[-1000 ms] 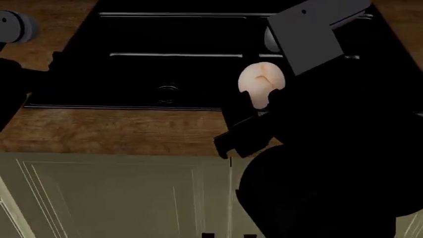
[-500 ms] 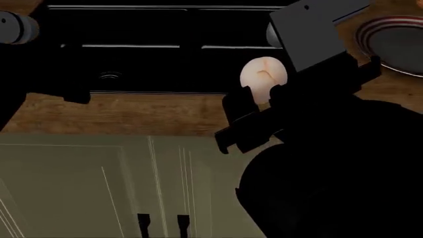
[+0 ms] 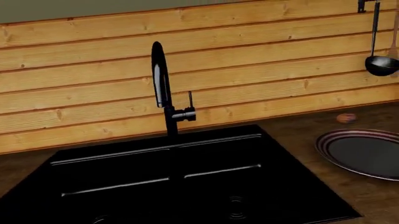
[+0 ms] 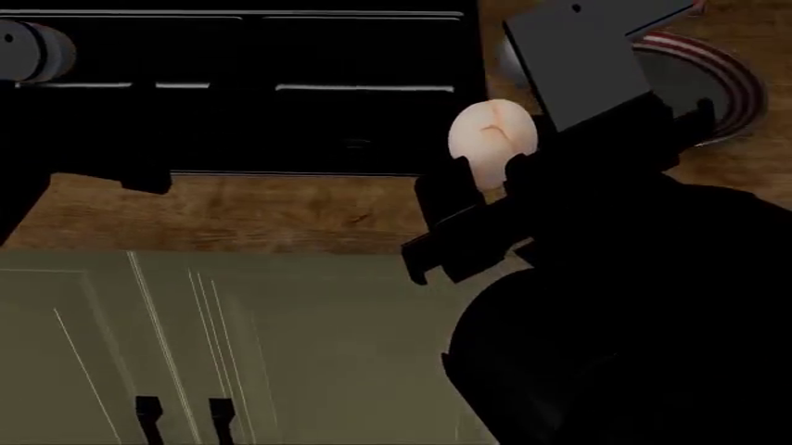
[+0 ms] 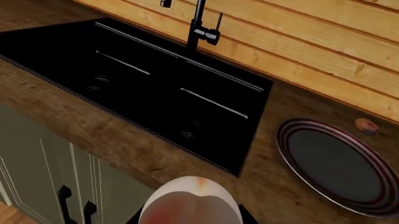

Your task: Pick the apricot from the sink and place it on the plate located on the counter

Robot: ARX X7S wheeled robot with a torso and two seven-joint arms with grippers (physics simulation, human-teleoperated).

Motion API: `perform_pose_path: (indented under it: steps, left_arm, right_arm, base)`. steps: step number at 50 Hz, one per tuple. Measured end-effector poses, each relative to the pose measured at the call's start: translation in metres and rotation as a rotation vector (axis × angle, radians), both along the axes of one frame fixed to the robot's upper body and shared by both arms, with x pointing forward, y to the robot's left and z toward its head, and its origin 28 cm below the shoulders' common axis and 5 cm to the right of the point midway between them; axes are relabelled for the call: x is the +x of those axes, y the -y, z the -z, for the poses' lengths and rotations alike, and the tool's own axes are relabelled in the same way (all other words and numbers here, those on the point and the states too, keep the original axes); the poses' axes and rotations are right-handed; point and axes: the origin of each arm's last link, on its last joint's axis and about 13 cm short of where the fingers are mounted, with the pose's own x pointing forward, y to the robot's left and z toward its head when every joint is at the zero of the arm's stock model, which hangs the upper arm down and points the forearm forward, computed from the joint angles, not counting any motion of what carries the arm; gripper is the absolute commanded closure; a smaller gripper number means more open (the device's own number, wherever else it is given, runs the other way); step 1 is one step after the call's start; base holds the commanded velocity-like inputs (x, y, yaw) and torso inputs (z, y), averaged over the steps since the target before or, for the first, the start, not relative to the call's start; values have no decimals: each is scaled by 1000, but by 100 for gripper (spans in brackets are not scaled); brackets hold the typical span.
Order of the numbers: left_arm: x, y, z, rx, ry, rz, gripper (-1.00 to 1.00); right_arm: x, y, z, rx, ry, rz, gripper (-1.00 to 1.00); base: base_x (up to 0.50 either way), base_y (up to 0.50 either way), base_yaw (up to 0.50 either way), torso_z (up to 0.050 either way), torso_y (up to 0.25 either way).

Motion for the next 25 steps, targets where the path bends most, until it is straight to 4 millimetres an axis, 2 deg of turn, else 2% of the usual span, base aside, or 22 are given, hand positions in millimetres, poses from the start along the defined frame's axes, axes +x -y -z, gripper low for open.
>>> perform_pose_path:
  steps: [25]
  left_arm:
    - [-2,0,-2,2,6,2,-100]
  right_arm:
    - [-2,1,-3,-2,12,-3,100]
  base:
    - [0,-500,0,0,0]
